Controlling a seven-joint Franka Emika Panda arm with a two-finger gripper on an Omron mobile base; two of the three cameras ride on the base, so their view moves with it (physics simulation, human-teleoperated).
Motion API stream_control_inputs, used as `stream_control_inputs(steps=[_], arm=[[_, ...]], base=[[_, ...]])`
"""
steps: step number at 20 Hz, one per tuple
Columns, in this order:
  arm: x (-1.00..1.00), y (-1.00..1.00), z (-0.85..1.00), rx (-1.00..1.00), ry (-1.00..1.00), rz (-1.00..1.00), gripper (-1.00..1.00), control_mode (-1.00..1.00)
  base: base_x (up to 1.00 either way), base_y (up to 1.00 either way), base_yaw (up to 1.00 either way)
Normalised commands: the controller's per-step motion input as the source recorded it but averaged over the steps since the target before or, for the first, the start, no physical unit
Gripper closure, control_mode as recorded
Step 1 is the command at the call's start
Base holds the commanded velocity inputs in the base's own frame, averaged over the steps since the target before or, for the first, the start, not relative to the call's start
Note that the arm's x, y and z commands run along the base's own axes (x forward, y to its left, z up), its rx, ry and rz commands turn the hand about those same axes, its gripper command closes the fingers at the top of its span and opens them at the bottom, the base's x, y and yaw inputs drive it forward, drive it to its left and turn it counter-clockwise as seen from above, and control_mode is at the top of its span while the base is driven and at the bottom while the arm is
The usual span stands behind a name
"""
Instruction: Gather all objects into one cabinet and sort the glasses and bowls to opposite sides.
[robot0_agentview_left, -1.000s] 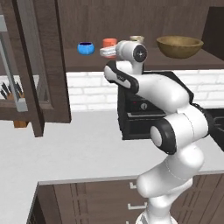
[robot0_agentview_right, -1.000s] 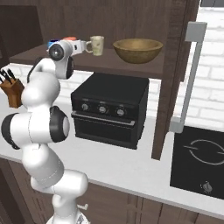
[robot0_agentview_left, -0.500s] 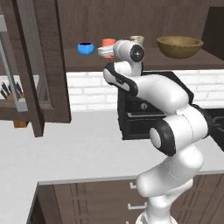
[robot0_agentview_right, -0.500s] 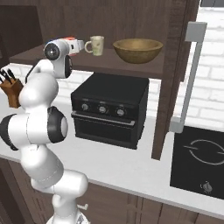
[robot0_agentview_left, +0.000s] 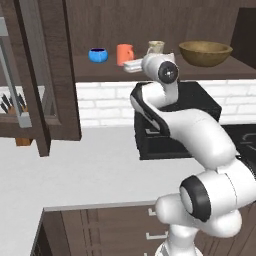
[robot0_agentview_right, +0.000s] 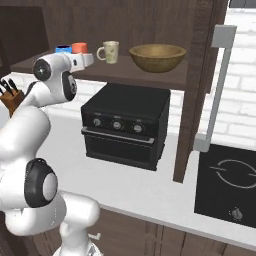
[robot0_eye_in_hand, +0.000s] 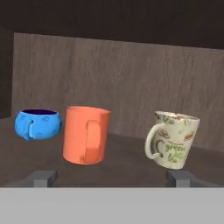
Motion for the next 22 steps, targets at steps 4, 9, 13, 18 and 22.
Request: stream_control_inputs(steps=[4,9,13,18,22], arm=[[-1.00,-0.09,-0.03,-0.02,0.00,-0.29,-1.00,-1.00],[-1.00,-0.32,-0.08,0.00,0.00,-0.20,-1.00,-1.00],[-1.00,-0.44,-0.30,0.00,0.00,-0.03,-1.00,-1.00],[-0.44,0.00,-0.04,0.00,0.00,0.00,-1.00,-1.00],[-0.69,-0.03,-0.05,0.00,-0.01,-0.01,-1.00,-1.00]], base=[[0.00,0.00,0.00],[0.00,0.00,0.00],[0.00,0.00,0.00],[0.00,0.00,0.00],[0.00,0.00,0.00]])
